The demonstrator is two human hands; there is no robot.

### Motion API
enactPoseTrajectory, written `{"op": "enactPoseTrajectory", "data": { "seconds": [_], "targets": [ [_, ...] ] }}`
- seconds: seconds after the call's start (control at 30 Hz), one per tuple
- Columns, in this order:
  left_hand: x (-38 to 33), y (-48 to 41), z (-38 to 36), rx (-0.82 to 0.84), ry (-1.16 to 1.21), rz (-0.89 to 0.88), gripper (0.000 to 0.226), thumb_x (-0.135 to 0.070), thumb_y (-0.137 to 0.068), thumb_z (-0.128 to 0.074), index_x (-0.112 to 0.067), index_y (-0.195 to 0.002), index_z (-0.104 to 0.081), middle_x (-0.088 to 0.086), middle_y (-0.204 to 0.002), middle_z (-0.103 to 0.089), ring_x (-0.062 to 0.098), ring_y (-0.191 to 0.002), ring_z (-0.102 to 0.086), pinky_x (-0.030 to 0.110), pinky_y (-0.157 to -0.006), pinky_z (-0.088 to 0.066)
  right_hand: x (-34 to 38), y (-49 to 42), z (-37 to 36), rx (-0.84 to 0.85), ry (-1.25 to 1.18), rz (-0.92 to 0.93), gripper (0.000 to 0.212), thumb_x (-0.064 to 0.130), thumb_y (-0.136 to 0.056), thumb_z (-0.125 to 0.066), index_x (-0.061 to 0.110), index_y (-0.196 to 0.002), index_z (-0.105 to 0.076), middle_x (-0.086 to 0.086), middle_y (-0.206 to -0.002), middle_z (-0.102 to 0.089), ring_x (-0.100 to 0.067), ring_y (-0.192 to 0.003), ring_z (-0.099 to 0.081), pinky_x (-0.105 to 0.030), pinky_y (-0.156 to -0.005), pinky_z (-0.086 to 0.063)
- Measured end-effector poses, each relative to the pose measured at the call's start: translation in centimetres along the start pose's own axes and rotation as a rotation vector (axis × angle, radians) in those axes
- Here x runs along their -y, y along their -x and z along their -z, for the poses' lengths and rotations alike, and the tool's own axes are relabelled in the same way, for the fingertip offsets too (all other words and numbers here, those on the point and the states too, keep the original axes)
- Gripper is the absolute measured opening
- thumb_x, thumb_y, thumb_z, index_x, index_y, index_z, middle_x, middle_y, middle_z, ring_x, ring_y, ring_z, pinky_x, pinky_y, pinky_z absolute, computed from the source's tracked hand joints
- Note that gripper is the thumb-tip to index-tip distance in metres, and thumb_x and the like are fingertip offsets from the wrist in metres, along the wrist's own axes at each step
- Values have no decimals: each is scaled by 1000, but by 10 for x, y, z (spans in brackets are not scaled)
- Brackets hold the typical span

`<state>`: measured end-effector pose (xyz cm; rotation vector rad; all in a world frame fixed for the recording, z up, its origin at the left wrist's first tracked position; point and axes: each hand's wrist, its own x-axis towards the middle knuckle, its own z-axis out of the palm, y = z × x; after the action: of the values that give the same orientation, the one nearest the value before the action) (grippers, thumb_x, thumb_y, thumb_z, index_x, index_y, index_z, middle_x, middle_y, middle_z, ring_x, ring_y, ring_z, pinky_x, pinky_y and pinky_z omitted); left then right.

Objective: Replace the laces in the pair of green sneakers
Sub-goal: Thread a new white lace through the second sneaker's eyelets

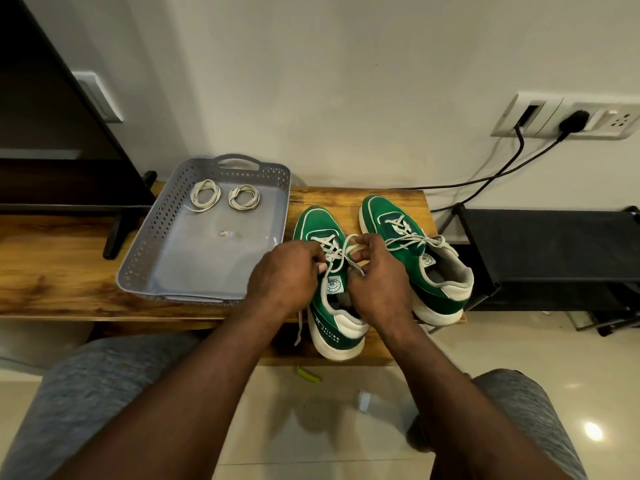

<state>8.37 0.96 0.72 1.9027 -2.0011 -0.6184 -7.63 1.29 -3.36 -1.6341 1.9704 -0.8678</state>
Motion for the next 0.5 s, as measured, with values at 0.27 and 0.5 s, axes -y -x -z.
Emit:
{"op": "enactPoseTrajectory", "data": {
  "seconds": [0.27, 0.5],
  "targets": [
    [11, -3, 15, 64, -316, 210, 7, -20, -96, -68, -18, -103, -68, 2, -86, -63, 20, -75, -60, 36, -68, -53, 2, 1, 3, -1, 60, -41, 55, 15, -92, -69, 34, -139, -49, 17, -110, -68, -11, -95, -65, -32, -74, -53],
    [20, 6, 36, 137, -390, 239, 24, -23, -91, -68, -21, -115, -67, 2, -96, -58, 23, -86, -58, 34, -69, -48, 1, 0, 5, -11, 69, -55, 49, 17, -94, -68, 30, -139, -51, 10, -110, -71, -16, -97, -68, -35, -77, -57]
  ]
}}
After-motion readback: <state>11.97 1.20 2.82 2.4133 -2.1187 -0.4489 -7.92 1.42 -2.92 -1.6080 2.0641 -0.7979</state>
